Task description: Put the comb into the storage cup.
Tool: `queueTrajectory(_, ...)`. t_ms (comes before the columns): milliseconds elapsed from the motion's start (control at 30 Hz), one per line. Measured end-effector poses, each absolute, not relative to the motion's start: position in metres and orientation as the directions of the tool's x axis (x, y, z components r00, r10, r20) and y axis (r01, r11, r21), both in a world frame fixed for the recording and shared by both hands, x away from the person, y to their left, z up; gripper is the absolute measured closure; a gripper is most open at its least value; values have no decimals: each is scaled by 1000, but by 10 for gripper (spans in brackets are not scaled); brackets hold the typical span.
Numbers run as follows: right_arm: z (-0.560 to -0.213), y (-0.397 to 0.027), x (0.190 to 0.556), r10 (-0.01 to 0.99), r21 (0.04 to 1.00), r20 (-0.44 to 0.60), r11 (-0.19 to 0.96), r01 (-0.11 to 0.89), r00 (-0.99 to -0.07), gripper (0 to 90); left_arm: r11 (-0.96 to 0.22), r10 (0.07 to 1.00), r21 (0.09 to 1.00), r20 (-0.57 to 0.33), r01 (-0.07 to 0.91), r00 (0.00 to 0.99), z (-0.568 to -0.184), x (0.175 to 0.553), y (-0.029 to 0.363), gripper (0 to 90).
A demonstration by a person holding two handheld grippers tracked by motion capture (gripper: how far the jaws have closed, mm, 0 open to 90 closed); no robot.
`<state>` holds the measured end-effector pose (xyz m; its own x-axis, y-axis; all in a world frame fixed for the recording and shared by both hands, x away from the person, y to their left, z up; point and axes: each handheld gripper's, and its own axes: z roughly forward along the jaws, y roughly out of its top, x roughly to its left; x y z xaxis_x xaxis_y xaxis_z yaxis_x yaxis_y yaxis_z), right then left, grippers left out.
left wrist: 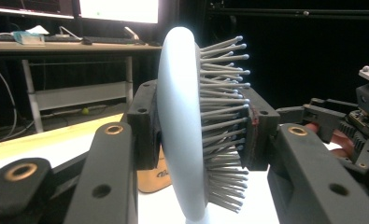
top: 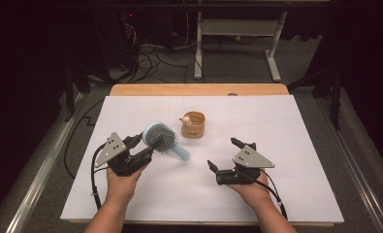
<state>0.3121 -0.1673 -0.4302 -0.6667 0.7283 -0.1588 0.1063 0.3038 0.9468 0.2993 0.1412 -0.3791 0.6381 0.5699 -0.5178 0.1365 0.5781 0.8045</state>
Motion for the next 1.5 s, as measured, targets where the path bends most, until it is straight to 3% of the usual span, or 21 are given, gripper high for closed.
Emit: queueTrajectory(1500,-448,-280,286,876,966,-20,141,215,-483,1,564,591,818,-496,114,636,-373,300,147,577)
